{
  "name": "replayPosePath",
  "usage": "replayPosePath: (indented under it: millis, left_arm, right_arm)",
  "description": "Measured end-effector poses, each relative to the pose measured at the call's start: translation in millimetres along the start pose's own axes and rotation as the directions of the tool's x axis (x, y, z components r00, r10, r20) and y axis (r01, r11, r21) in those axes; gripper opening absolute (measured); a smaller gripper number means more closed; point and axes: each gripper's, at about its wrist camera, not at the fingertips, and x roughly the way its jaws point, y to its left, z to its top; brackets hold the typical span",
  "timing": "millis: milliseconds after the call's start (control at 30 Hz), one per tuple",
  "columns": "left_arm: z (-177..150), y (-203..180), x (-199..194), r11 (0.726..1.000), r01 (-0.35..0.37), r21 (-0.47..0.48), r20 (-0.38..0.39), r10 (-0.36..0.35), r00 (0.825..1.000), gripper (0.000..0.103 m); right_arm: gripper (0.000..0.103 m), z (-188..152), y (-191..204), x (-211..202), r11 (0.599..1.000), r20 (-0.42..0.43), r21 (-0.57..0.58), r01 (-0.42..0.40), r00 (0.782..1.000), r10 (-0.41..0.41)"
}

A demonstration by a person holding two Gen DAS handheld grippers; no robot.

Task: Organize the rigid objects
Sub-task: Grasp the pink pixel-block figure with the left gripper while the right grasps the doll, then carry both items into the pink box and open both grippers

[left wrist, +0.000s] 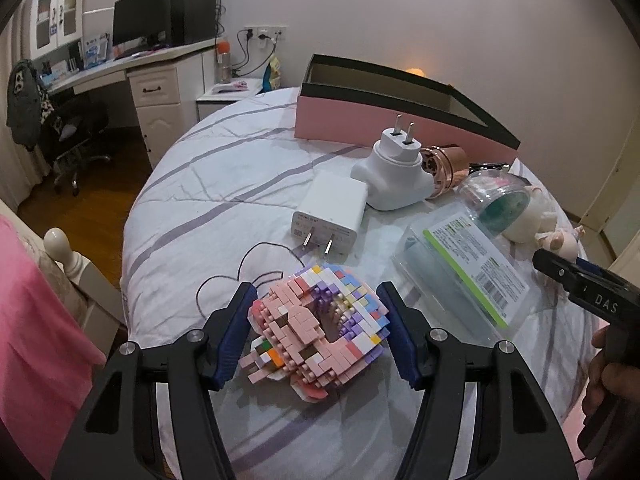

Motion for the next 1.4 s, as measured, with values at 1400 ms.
replayPosePath:
  millis: [1400]
  left_arm:
    - [191.6,-54.3,28.4,0.986,0.089,0.140,0.106,-0.104,0.989,0.063]
  right_arm:
    - [0.078,167.2,31.4,28.7,0.992,0.057,-0.022,-0.126,0.990,0.128]
